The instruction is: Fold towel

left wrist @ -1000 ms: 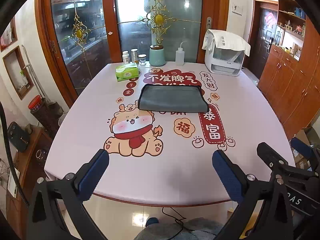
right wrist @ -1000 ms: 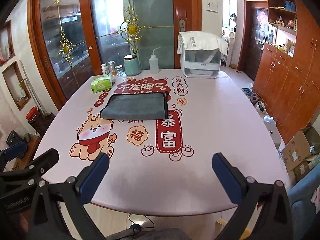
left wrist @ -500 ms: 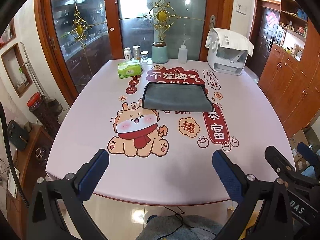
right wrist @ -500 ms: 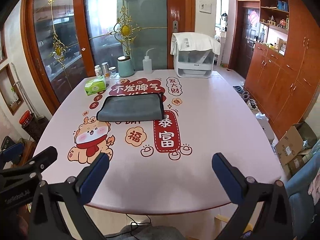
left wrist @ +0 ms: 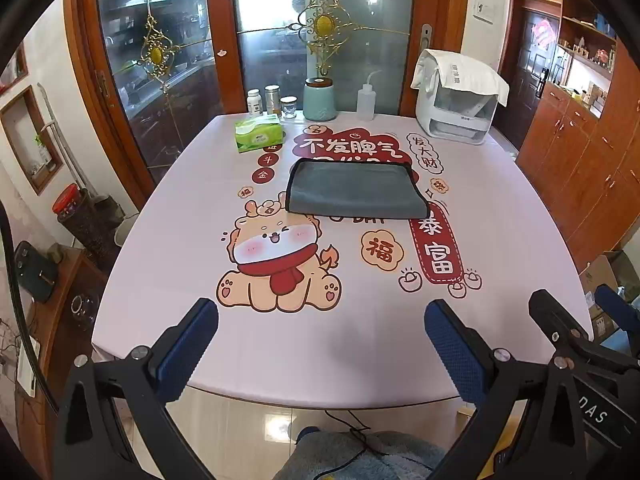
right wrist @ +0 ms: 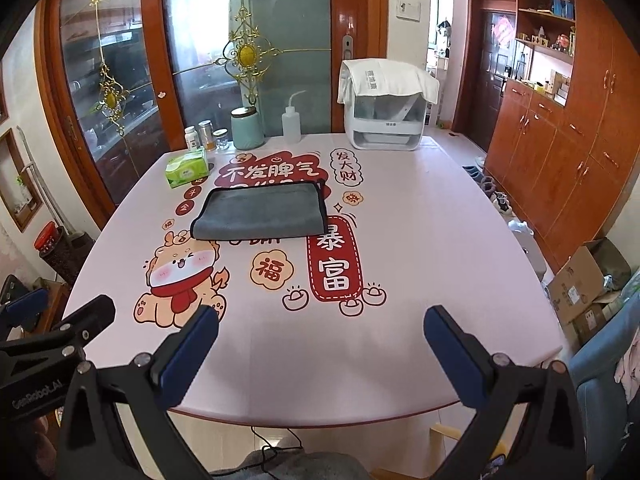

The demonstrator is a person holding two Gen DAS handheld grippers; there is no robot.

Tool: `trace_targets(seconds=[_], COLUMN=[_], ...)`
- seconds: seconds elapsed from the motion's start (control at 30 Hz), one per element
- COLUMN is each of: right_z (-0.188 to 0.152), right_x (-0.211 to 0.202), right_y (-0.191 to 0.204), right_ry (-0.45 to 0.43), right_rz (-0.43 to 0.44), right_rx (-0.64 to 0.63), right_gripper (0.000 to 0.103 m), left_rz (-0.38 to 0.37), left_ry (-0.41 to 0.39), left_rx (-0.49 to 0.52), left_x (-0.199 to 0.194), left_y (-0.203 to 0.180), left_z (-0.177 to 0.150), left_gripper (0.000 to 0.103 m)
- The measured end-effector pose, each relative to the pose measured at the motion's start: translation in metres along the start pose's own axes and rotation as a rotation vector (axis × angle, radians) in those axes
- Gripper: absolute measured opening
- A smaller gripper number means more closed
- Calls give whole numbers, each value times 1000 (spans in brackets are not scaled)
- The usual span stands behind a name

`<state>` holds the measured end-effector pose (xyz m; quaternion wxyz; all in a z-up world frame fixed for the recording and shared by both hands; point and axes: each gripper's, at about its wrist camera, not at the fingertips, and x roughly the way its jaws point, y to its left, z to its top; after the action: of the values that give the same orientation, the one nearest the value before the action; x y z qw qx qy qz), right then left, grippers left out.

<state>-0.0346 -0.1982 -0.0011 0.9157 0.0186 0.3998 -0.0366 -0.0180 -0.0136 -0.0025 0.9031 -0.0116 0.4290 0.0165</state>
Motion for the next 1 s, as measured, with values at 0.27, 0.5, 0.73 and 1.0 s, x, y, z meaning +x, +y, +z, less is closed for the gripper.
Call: trace_targets(seconds=[0.27,0.5,0.73,1.0], right_z=[3,3,4,5], right_x=[2,2,4,4], right_y=[0,-1,-3,-3], right_ry=[5,5,4,6], right_rz=[-3,-4,-8,-8], right_rx=[-1,-2,-4,-4], right_gripper=[103,103,103,103], left_rz=[-2,5,9,11], left_ry=[-1,3,6,8], left_rx=[3,-1,-1,0], left_x=[-1,1,3,5], left_y=[-1,-2,-1,-1], left_z=[1,4,7,7], left_gripper=[103,103,103,103])
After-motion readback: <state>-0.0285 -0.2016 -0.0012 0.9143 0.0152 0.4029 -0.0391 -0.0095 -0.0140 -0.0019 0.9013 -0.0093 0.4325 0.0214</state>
